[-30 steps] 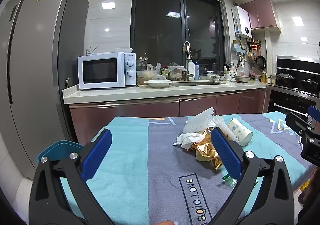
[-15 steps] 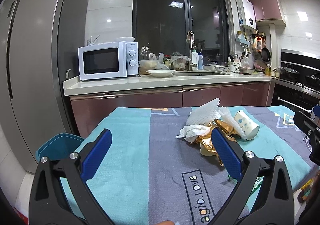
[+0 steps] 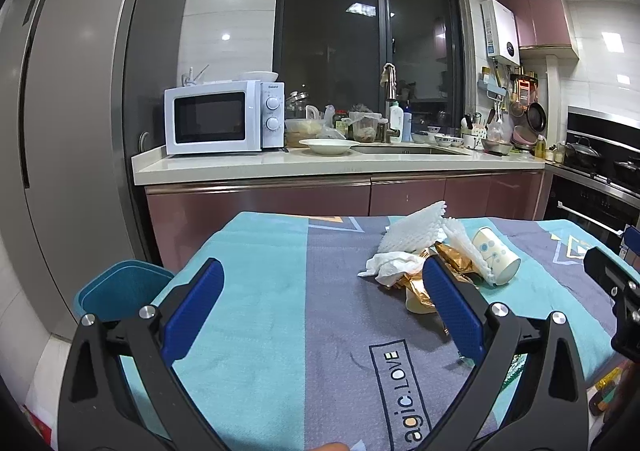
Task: Collect trash
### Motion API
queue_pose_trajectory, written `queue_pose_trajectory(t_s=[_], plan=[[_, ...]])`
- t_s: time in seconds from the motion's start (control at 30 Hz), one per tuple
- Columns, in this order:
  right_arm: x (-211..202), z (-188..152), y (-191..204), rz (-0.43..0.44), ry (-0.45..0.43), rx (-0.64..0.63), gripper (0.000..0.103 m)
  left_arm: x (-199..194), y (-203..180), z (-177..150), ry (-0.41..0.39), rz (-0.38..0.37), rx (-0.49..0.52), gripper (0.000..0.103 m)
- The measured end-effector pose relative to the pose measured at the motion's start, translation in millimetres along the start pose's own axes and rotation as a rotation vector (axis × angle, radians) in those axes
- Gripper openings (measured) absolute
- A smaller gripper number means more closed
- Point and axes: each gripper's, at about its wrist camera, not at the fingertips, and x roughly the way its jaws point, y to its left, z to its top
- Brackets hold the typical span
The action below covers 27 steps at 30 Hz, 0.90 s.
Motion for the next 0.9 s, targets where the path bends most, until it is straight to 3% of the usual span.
queue_pose_trajectory(t_s=[0.33,0.9], plan=[[0.8,-4.1,6.7,0.018,0.027,-0.015,0.097,-2.7,3.2,-0.4,-0.002,0.005,0.002,0.098],[23.1,-16.2,16.6,0.057,0.133,-0.038,0.097,20.1,-0.7,-4.7,0.060,-0.007,0.023,0.098]])
